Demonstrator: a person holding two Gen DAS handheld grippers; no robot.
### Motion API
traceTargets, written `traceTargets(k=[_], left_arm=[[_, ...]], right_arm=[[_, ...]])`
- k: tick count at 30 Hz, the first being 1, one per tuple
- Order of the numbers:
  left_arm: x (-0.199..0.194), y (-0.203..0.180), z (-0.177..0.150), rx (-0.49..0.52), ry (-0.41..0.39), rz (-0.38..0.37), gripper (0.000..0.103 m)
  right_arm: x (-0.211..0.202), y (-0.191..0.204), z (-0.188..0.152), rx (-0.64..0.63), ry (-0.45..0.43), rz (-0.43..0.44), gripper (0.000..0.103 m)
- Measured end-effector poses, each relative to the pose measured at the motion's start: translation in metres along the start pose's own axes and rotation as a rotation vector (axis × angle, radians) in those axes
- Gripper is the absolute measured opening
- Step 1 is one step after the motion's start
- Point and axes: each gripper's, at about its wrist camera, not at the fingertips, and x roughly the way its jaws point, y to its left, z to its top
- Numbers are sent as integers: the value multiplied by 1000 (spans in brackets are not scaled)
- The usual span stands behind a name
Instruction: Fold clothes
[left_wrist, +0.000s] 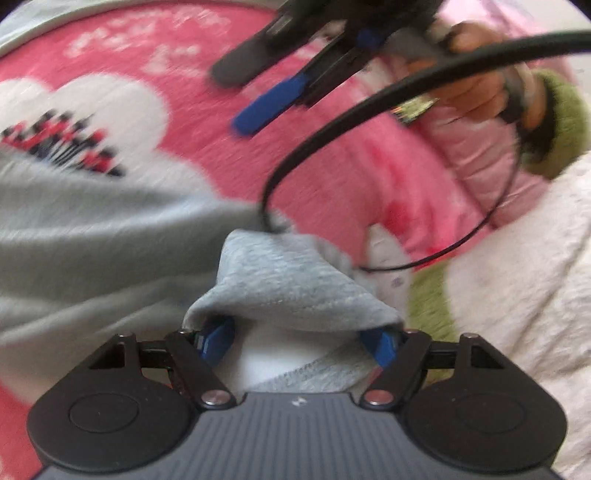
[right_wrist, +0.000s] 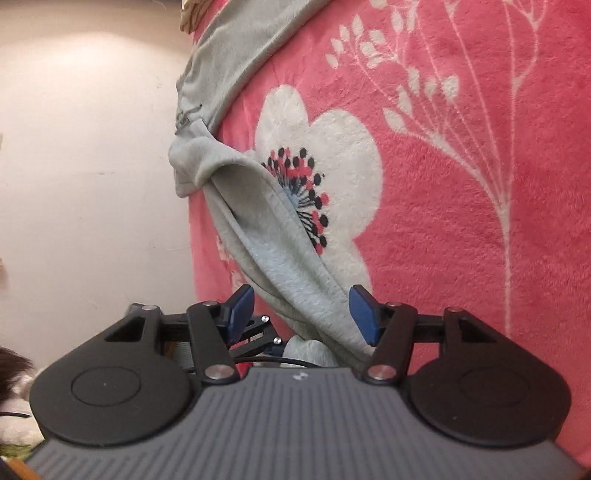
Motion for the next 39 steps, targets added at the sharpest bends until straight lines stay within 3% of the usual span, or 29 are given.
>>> traceTargets(k=[2,4,9,11,12,13,14,16,19,22,27,31,34,39], left_arm=[[7,-8,1,-4,13,-49,74],[12,-17,-2,42,31,-50,74],[15,-26,-9,93,63,-83,75],[17,-30,-9,111,71,-94,75],[17,-31,-10,118,71,-102,75],[18,-33,-7,122,70,-110,75],[18,-33,-6,123,63,-117,75],[15,-34,-5,125,40,-127,75],[11,-31,3,107,-20,-114,75],[2,-19,10,21,-99,-79,75],[-15,4,9,-102,-197,-57,76],[-11,8,3,-135,-180,-24,76],[-21,10,0,-134,-157,-4,76],[-48,16,-6,-95,-108,51,78]], right_arm=[[10,-8,0,1,47,-55,57],[21,-16,0,4,97,-112,57],[50,-33,-23,27,231,-117,57],[55,-37,-26,43,229,-96,57],[55,-38,-26,48,223,-85,52],[54,-38,-26,44,214,-81,28],[51,-36,-25,32,194,-81,13],[43,-30,-21,-5,147,-86,4],[33,-13,-9,-98,54,-99,3],[4,9,13,-187,-86,-111,0],[-99,53,56,-368,-460,-118,0],[-125,73,66,-445,-503,-89,3],[-102,71,68,-437,-451,-25,5],[-78,64,60,-445,-385,-62,15]])
